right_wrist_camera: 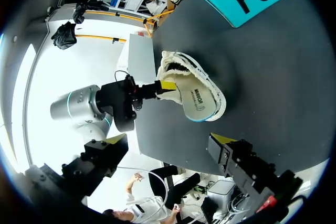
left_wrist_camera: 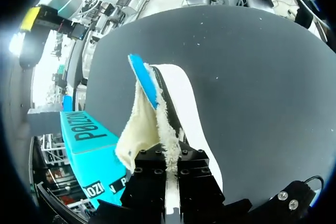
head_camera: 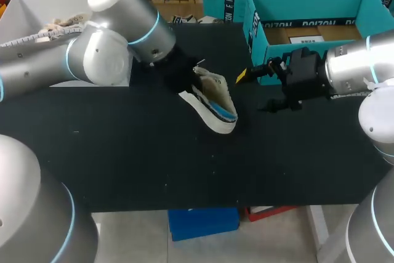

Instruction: Take the shoe out of the shoebox, open the shoe tongue, remove and reinsert the insole, then place the shoe into the shoebox

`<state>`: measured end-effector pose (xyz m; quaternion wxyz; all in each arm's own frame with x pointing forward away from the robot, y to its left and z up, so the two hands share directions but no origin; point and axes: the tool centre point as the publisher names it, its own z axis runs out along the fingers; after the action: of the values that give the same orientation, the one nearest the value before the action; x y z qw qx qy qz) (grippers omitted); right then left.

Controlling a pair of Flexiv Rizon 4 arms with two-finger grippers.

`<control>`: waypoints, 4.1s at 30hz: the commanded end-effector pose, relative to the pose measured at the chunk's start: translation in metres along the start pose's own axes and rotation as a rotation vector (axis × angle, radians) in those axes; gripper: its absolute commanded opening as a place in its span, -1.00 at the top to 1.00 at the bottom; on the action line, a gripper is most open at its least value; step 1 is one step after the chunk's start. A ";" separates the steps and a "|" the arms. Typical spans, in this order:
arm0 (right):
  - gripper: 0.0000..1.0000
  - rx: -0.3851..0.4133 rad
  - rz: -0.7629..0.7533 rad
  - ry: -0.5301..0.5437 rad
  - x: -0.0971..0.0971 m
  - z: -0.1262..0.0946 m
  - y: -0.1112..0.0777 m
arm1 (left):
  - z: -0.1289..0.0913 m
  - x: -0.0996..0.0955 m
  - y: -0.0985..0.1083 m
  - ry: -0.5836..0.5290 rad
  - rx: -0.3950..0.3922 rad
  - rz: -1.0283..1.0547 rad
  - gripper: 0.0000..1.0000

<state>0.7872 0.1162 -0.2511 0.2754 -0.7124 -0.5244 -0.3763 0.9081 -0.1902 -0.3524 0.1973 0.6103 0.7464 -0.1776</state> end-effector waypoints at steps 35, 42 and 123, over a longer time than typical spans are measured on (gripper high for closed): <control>-1.00 0.000 0.001 -0.001 0.001 0.001 0.000 | -0.021 0.028 0.017 0.058 0.085 0.410 1.00; -1.00 0.000 0.001 -0.001 0.001 0.001 0.000 | -0.030 0.001 0.020 -0.031 0.068 0.451 1.00; -1.00 0.000 0.001 -0.001 0.001 0.001 0.000 | -0.031 0.051 -0.051 -0.099 0.177 0.125 -1.00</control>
<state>0.7872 0.1161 -0.2511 0.2754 -0.7124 -0.5244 -0.3763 0.8568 -0.1486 -0.3389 0.1489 0.6760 0.6765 -0.2516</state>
